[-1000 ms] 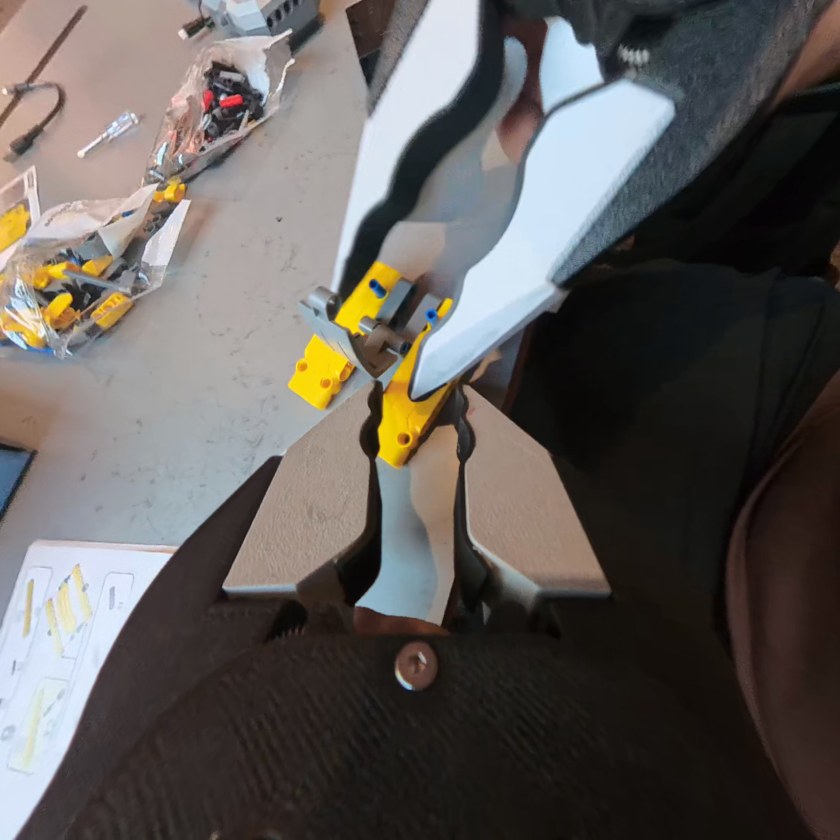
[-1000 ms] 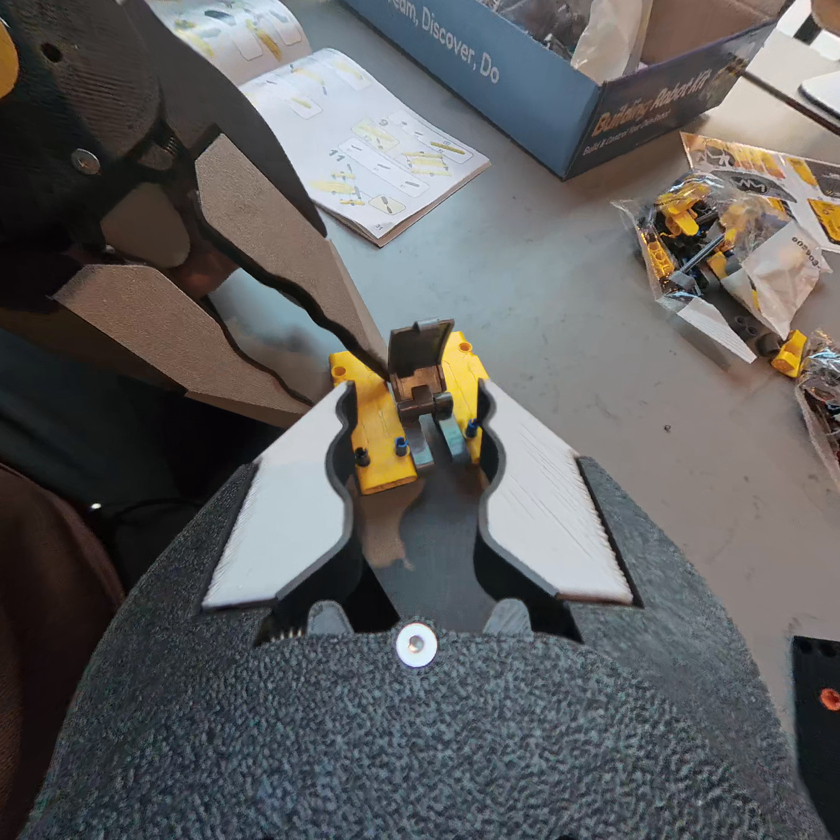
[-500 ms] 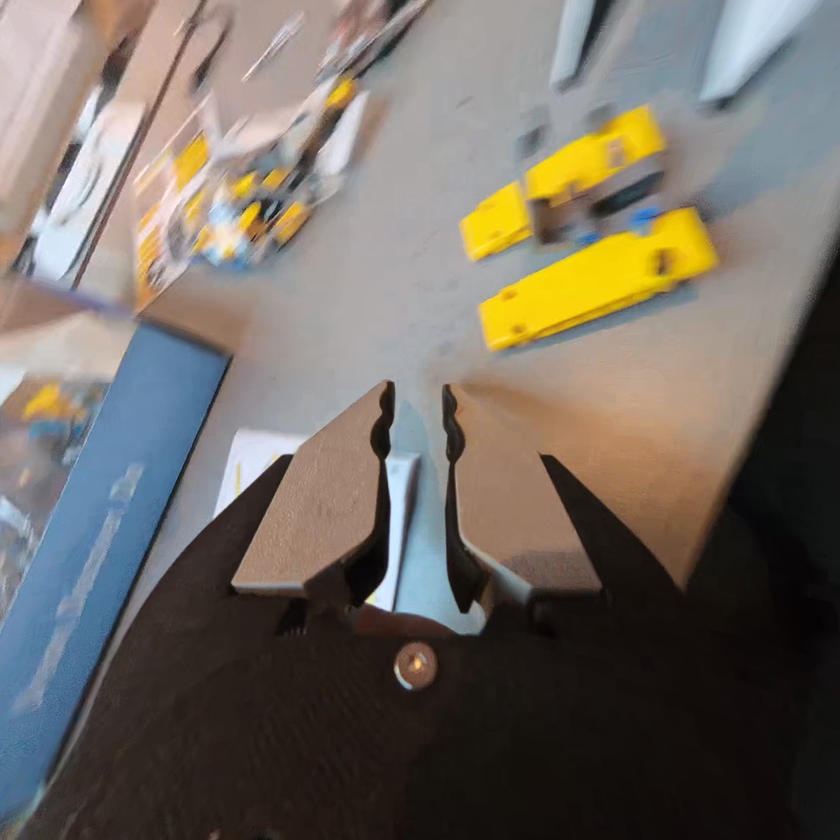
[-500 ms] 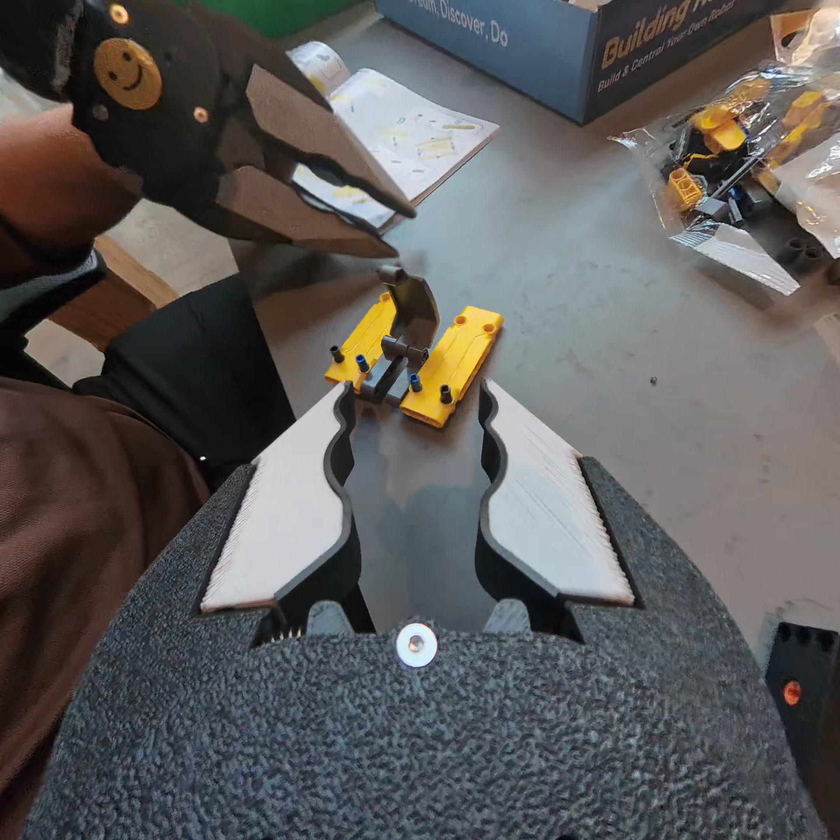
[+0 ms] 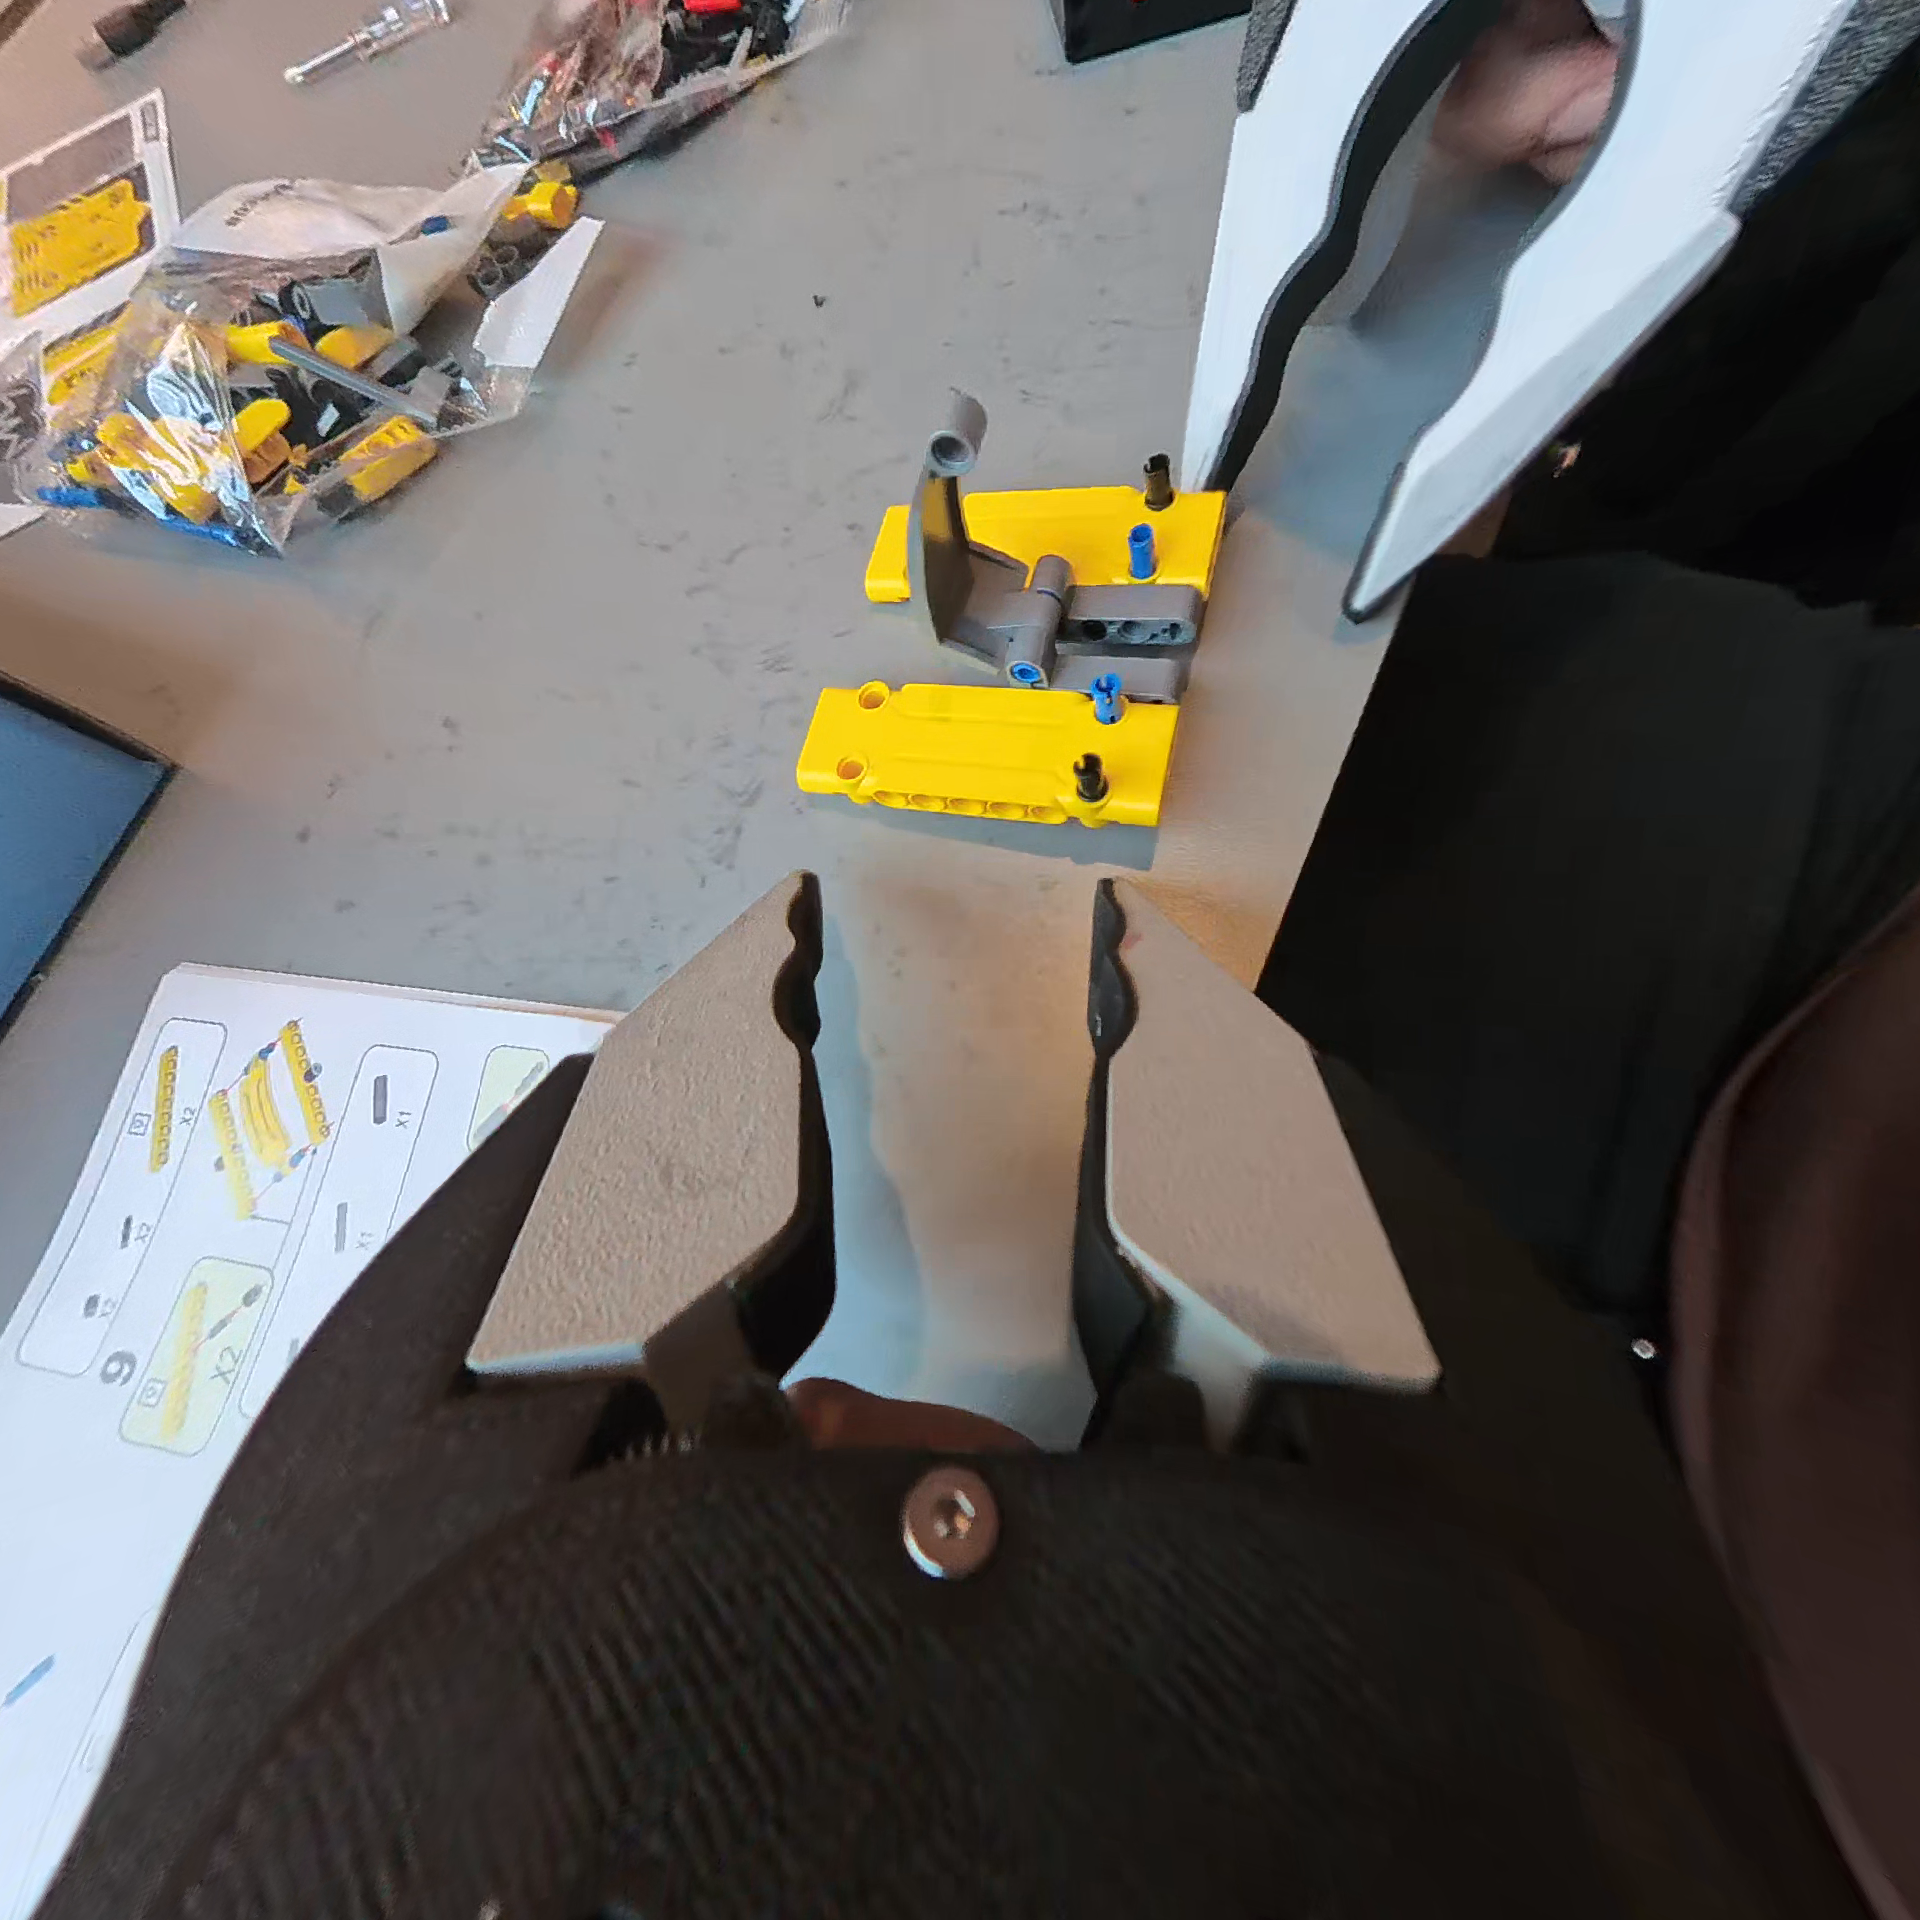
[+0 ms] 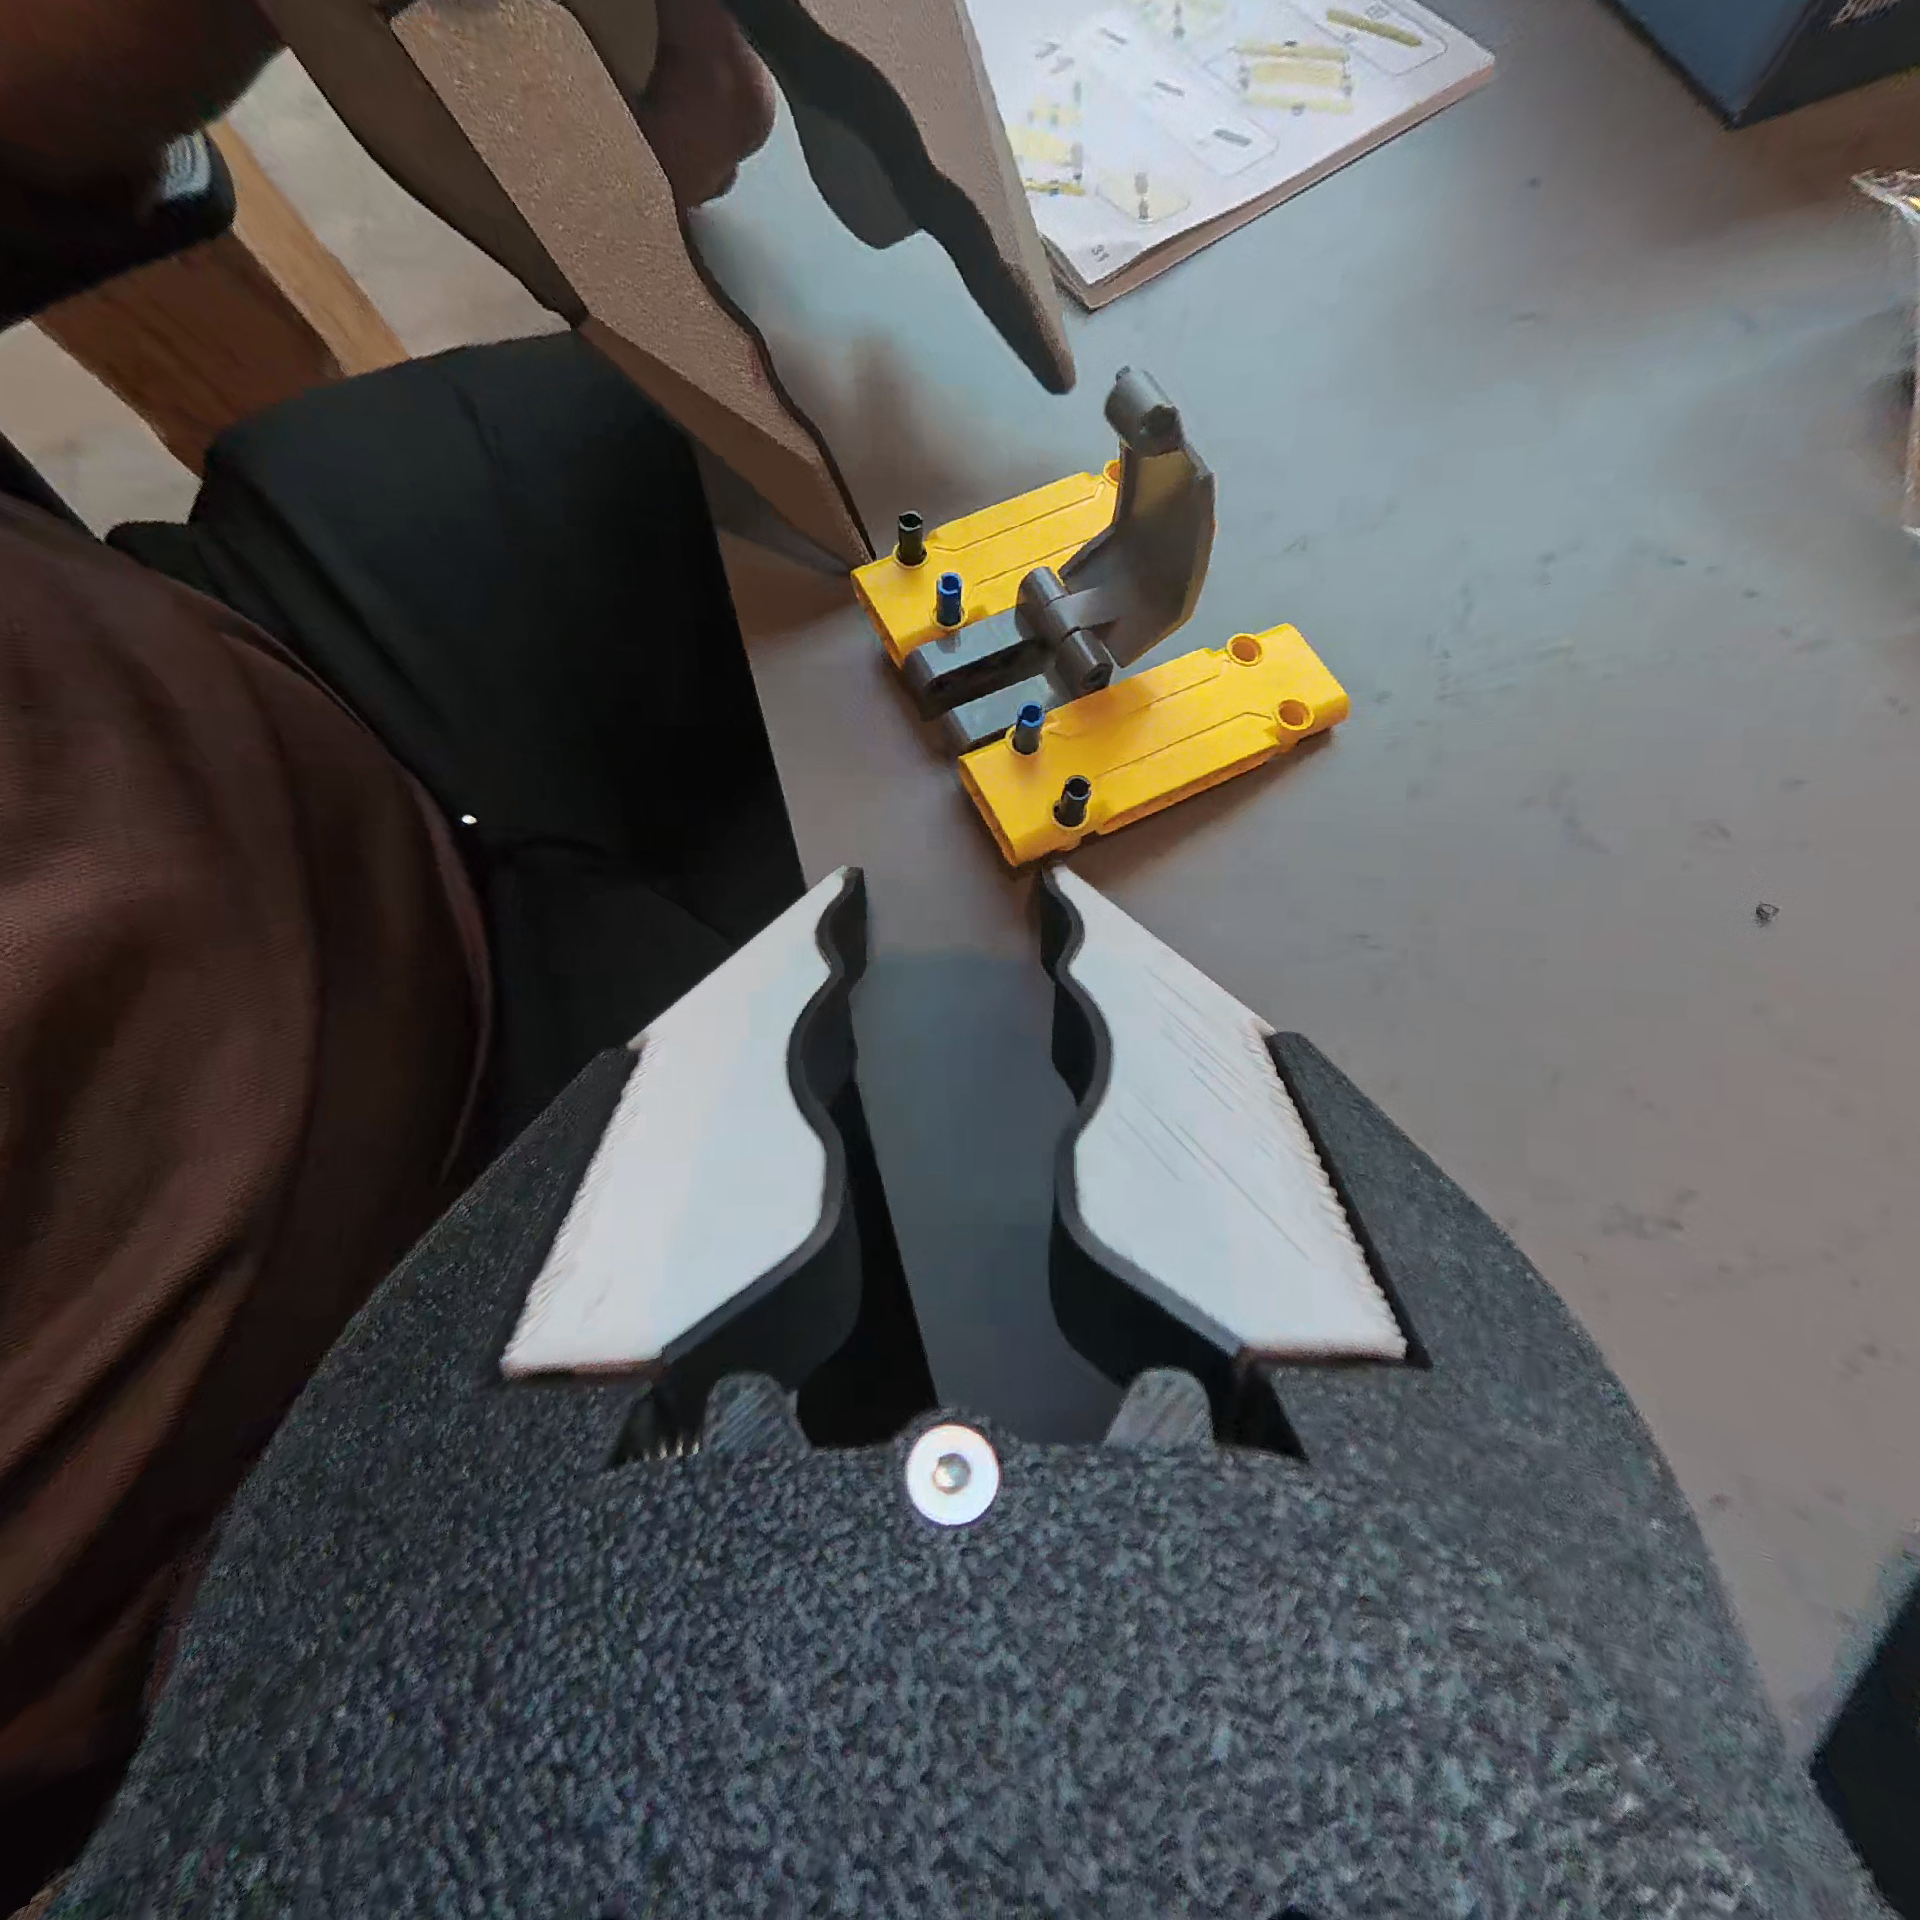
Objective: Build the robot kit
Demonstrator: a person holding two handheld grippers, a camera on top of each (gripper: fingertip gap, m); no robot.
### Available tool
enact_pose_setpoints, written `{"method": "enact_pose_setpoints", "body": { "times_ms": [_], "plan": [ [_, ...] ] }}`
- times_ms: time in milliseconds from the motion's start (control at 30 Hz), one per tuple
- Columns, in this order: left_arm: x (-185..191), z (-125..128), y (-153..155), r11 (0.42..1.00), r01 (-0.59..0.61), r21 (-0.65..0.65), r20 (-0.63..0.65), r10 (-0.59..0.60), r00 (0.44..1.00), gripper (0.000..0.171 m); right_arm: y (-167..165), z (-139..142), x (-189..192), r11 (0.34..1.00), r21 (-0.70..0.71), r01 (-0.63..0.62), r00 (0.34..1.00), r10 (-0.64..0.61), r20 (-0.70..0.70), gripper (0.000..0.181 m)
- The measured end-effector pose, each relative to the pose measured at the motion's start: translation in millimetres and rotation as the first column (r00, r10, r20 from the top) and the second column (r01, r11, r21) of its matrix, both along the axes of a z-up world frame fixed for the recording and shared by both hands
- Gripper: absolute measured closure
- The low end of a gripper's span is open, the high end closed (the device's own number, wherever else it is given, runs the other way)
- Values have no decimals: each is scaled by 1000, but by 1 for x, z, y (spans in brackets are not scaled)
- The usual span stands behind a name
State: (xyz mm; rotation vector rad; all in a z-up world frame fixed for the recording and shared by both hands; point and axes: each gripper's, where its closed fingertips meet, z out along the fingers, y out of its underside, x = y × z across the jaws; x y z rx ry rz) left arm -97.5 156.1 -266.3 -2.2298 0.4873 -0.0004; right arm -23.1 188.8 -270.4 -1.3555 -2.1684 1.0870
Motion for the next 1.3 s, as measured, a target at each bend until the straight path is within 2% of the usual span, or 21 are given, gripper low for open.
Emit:
{"method": "enact_pose_setpoints", "body": {
  "times_ms": [167,267,400,500,600,767,867,900,1033,1133,1300],
  "plan": [
    [7,-1,-5,999,34,13,30,-34,999,133,17,6,-3,995,-60,80,997,-80,-3,152],
    [7,0,-6,999,34,25,16,-34,999,130,26,17,-7,991,-92,98,995,-100,-23,150],
    [10,-1,-9,998,70,-9,35,-69,997,122,43,25,-14,995,75,70,994,-63,-90,154],
    [15,-2,-10,993,104,-62,62,-100,993,119,33,26,-18,992,120,-25,994,38,-104,139],
    [16,-4,-4,988,115,-102,90,-106,990,115,24,22,-21,992,94,-81,990,90,-104,141],
    [25,-5,9,980,154,-123,123,-139,983,121,18,17,-24,986,125,-108,981,126,-145,141],
    [31,-5,15,976,183,-118,114,-169,979,130,11,25,-23,978,159,-136,961,169,-218,162],
    [31,-4,16,976,186,-114,103,-175,979,132,12,25,-22,976,170,-134,960,170,-221,167],
    [24,-2,21,980,174,-94,6,-174,985,128,14,19,-21,981,152,-123,974,148,-169,149],
    [32,5,22,975,215,-64,25,-214,977,134,14,18,-19,981,144,-130,975,153,-159,158],
    [39,8,31,965,257,-44,-22,-258,966,135,13,17,-22,983,142,-117,979,138,-151,156]
  ]
}}
